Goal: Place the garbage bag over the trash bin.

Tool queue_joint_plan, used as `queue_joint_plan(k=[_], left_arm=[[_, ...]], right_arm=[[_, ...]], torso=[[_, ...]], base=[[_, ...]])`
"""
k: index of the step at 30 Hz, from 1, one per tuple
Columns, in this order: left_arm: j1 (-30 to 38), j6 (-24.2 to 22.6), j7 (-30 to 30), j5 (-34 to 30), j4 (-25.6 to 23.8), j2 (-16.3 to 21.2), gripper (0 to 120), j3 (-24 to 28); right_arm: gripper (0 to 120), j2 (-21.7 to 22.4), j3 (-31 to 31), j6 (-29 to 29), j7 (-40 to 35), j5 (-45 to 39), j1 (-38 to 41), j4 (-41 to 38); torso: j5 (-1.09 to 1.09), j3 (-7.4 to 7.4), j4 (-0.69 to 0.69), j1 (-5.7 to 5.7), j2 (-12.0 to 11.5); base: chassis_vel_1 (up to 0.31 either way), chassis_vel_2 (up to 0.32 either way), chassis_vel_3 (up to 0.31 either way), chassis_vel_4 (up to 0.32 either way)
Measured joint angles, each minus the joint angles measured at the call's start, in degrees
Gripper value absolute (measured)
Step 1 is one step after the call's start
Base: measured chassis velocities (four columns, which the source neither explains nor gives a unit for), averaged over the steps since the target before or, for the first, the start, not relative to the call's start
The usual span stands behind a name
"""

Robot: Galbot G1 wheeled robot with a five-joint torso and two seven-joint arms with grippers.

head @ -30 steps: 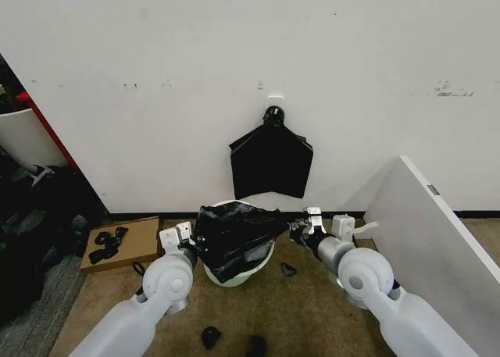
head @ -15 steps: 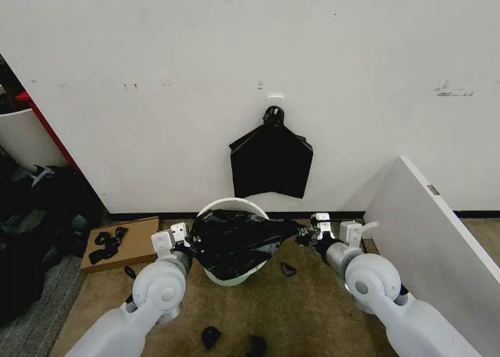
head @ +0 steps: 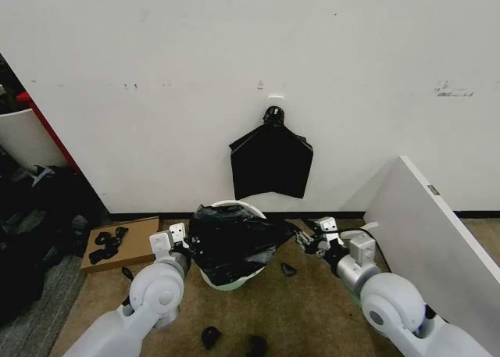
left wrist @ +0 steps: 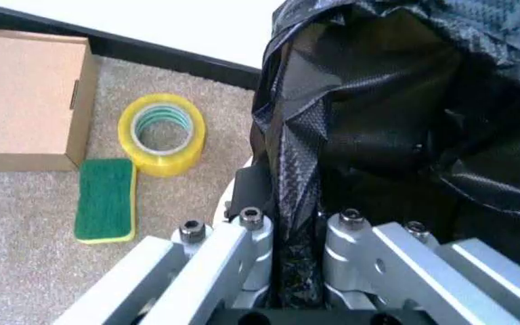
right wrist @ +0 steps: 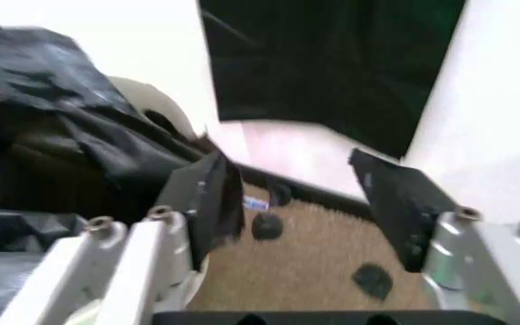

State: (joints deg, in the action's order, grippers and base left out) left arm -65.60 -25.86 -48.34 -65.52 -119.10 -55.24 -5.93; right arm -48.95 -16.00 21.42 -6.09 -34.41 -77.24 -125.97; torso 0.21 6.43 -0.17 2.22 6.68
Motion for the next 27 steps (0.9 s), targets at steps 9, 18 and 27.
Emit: queue_joint_plan(k=[9,18,27], left_arm=[[-0.9,-0.5,10.6,8.3,-0.7,4.4,5,0.9],[0.3,2.5,25.3,21.6,1.7,7.8,5,2.5],[2.5,4.2,27.5,28.9,3.4,7.1,4,5.6]], right_arm=[[88,5.6,4.5,-2.2,7.1,5.0,3.7,-2.4],[100,6.8,9.8,-2.6,9.6,5.4,9.1,-2.1],[99,2.6,18.4,-0.4,9.6,5.0,17.2,0.3]], torso=[[0.0,0.0,0.05,0.0,0.0],[-0.02,0.0,0.01,0.0,0.0],[-0.02,0.01,0.01,0.0,0.0]], base=[[0.0,0.0,0.0,0.0],[0.0,0.0,0.0,0.0],[0.0,0.0,0.0,0.0]])
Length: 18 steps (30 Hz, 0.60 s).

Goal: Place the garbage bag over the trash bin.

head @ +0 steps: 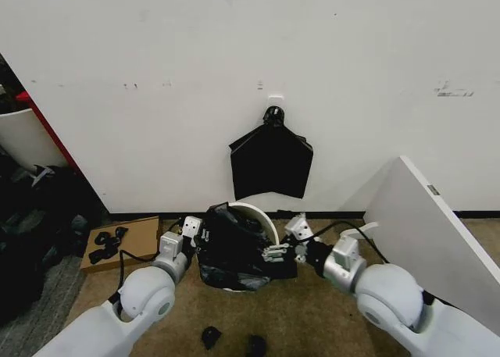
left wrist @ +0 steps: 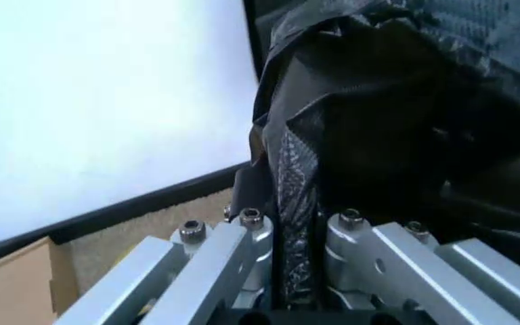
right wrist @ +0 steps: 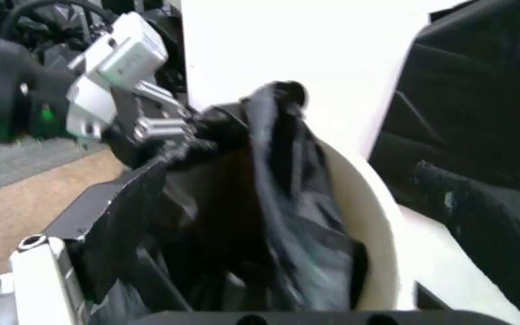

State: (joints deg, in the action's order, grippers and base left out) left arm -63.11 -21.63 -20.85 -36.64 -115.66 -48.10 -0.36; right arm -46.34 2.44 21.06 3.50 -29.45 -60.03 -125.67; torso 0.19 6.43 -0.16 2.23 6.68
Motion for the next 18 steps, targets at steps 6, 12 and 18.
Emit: queue_joint_plan(k=[6,12,18], left_arm=[[-0.1,0.0,0.1,0.0,-0.2,0.1,4,0.4],[-0.1,0.1,0.2,-0.3,-0.4,0.0,4,0.5],[-0.3,0.6,-0.1,-1.0,-0.3,-0.5,4,0.5]], right_arm=[[78,-1.8,3.9,0.5,0.2,0.3,2.7,1.9],[58,-3.0,5.5,0.9,-0.3,0.8,3.9,4.4],[36,-2.2,5.0,0.4,-0.4,0.6,3.9,5.7]], torso=[[0.01,0.0,0.01,0.0,0.0],[0.01,0.0,0.01,0.0,0.0],[0.0,0.0,0.01,0.0,0.0]], base=[[0.0,0.0,0.0,0.0],[0.0,0.0,0.0,0.0],[0.0,0.0,0.0,0.0]])
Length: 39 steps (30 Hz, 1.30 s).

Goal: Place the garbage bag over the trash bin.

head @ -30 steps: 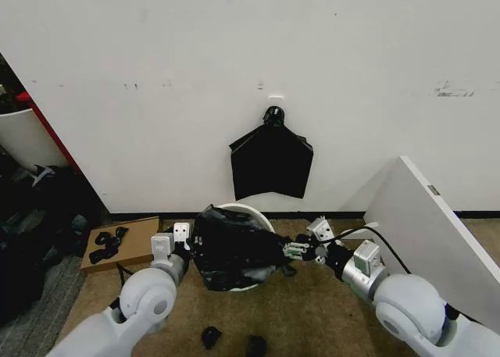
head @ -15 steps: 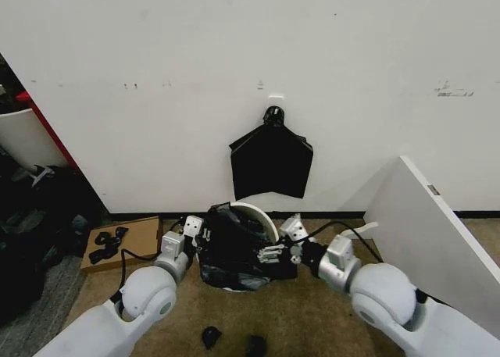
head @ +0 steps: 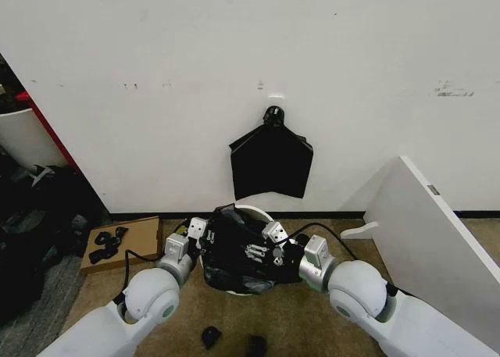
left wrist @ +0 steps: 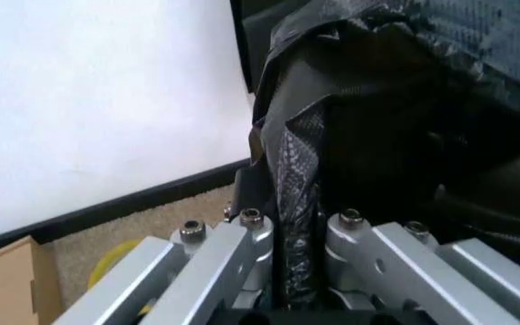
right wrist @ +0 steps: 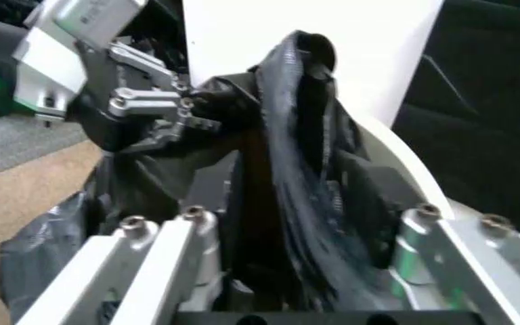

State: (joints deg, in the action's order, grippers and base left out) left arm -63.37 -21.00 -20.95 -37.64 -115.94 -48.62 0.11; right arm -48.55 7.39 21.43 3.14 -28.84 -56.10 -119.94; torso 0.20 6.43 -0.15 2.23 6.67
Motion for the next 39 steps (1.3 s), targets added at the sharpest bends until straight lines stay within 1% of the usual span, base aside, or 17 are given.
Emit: queue_joint_plan(k=[3,4,5,8,10,16,24,28,29,33,39], left_arm=[[-0.2,0.1,0.0,-0.1,0.0,-0.2,4,0.0],[-0.2,0.2,0.0,-0.1,0.0,-0.2,4,0.0],[-0.2,0.2,0.0,-0.1,0.0,-0.2,4,0.0],[-0.2,0.2,-0.1,-0.1,0.0,-0.3,4,0.0],[-0.3,0.3,-0.1,-0.1,0.0,-0.3,4,-0.1],[-1.4,0.8,0.3,0.5,-0.2,-0.1,4,-0.7],[-4.4,4.4,3.5,7.0,-0.3,1.1,4,-1.8],[-7.1,6.7,5.6,11.4,-1.1,2.1,4,-2.7],[-7.1,6.7,5.6,11.4,-1.1,2.1,4,-2.7],[-9.1,8.8,7.1,15.2,-1.5,3.0,4,-3.6],[-10.6,11.6,9.2,17.3,-2.4,3.8,4,-4.5]], right_arm=[[22,0.3,0.0,0.0,0.0,-0.2,-0.4,0.0],[19,0.3,0.0,-0.1,0.0,-0.2,-0.5,0.0],[19,0.3,0.0,-0.1,0.0,-0.2,-0.5,0.0],[6,0.2,0.0,-0.1,-0.2,-0.7,-0.6,-0.1],[0,0.3,0.0,-0.2,-0.3,-0.8,-0.6,-0.1],[0,0.2,0.0,-0.5,-0.8,-0.9,-0.8,-0.1],[0,-1.5,-1.5,-1.5,-4.1,-2.2,1.3,1.9],[0,-1.9,-1.8,-1.7,-5.2,-3.9,3.3,5.0],[0,-1.9,-1.8,-1.7,-5.2,-3.9,3.3,5.0],[0,-1.9,-1.9,-2.1,-5.5,-4.3,5.2,8.0],[0,-1.6,-0.6,-2.1,-5.3,-3.6,7.0,10.6]], torso=[[0.0,0.0,0.0,0.0,0.0],[0.0,0.0,0.0,0.0,0.0],[0.0,0.0,0.0,0.0,0.0],[0.0,0.0,0.0,0.0,0.0],[0.01,0.0,0.0,0.0,0.0],[0.0,0.0,0.0,0.0,0.0],[0.0,0.0,0.0,0.0,0.0],[0.01,0.0,0.01,0.0,0.0],[0.01,0.0,0.01,0.0,0.0],[0.01,0.0,0.01,0.0,0.0],[0.01,0.0,0.0,0.0,0.0]], base=[[0.0,0.0,0.0,0.0],[0.0,0.0,0.0,0.0],[0.0,0.0,0.0,0.0],[0.0,0.0,0.0,0.0],[0.0,0.0,0.0,0.0],[0.0,0.0,0.0,0.0],[0.0,0.0,0.0,0.0],[0.0,0.0,0.0,0.0],[0.0,0.0,0.0,0.0],[0.0,0.0,0.0,0.0],[0.0,0.0,0.0,0.0]])
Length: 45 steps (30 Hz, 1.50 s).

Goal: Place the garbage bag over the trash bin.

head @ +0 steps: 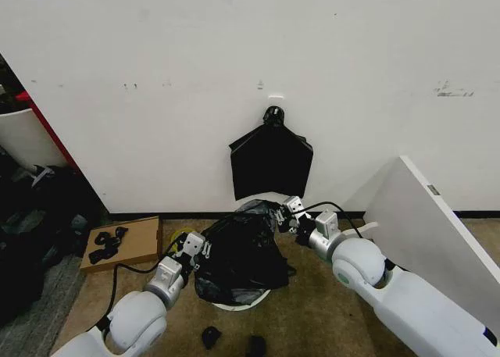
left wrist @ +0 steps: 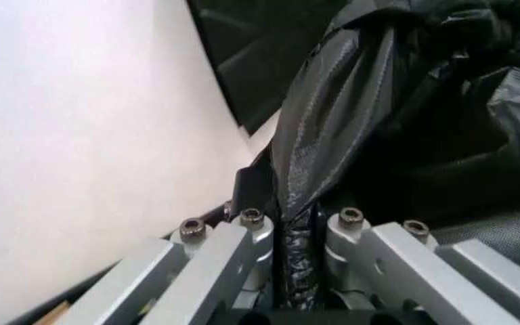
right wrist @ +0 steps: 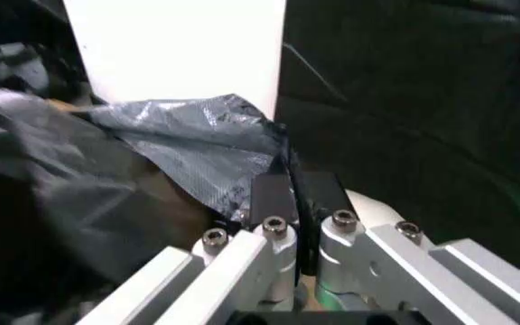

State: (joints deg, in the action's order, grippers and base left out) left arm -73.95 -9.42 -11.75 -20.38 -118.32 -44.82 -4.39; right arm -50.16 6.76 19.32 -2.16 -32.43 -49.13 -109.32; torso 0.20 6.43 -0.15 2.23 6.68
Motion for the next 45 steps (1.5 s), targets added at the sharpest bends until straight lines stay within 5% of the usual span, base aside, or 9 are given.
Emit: queue_joint_plan(k=[11,23,36,45], left_arm=[[-1.4,8.0,0.1,5.0,0.5,-0.3,4,-0.8],[-1.4,6.5,-3.8,-2.4,-0.1,-2.6,4,-1.4],[-1.6,5.5,-3.9,-5.3,-1.0,-2.5,4,-1.8],[-1.8,5.0,-4.1,-6.9,-1.1,-2.4,4,-1.9]], right_arm=[[0,1.5,1.1,-0.6,1.5,2.5,0.3,5.6],[0,2.7,-2.9,-3.2,2.3,2.4,-4.5,5.0],[46,3.8,-13.6,-2.9,1.1,-7.4,-11.3,-0.8],[79,7.1,-22.7,-1.6,9.9,-16.6,-16.4,-1.9]], torso=[[0.0,0.0,-0.01,0.0,0.0],[0.0,0.0,0.0,0.0,0.0],[0.01,-0.01,-0.01,0.0,0.0],[0.01,0.0,-0.01,0.0,0.0]], base=[[0.0,0.0,0.0,0.0],[0.0,0.0,0.0,0.0],[0.0,0.0,0.0,0.0],[0.0,0.0,0.0,0.0]])
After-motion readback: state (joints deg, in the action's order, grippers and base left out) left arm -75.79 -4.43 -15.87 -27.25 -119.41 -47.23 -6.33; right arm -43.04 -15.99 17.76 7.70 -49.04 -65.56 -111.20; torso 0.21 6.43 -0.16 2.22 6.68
